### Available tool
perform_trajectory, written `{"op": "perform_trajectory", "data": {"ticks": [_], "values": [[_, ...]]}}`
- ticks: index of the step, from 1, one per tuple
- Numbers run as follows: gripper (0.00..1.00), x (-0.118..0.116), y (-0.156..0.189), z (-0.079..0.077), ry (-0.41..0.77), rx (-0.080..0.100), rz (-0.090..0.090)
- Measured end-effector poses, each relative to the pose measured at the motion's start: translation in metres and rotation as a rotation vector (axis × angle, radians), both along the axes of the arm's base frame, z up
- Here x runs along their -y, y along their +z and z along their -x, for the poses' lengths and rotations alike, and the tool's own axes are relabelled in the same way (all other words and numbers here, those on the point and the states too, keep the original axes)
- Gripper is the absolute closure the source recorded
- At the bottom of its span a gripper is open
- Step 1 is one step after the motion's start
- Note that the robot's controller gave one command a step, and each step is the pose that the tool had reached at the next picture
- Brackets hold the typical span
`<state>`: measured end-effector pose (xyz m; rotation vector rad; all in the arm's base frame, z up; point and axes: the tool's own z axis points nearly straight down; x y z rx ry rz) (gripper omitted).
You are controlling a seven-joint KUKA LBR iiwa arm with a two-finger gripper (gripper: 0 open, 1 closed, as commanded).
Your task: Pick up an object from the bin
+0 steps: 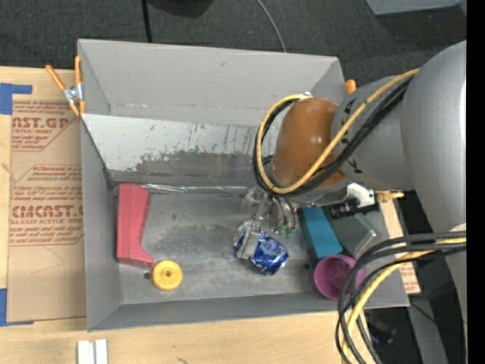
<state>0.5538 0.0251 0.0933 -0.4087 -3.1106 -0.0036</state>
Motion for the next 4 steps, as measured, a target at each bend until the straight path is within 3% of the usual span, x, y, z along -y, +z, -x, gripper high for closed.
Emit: {"op": "perform_trajectory", "data": {"ticks": [1,2,3,4], "values": [[0.00,0.015,-0.007,-0.007,0.021,0.010,0.000],[0.00,0.058,-0.011,0.011,-0.076,0.002,-0.003],[1.00,0.079,-0.022,0.017,-0.096,-0.007,-0.006],[1.00,0.073,-0.022,0.013,-0.100,0.006,-0.002]]}}
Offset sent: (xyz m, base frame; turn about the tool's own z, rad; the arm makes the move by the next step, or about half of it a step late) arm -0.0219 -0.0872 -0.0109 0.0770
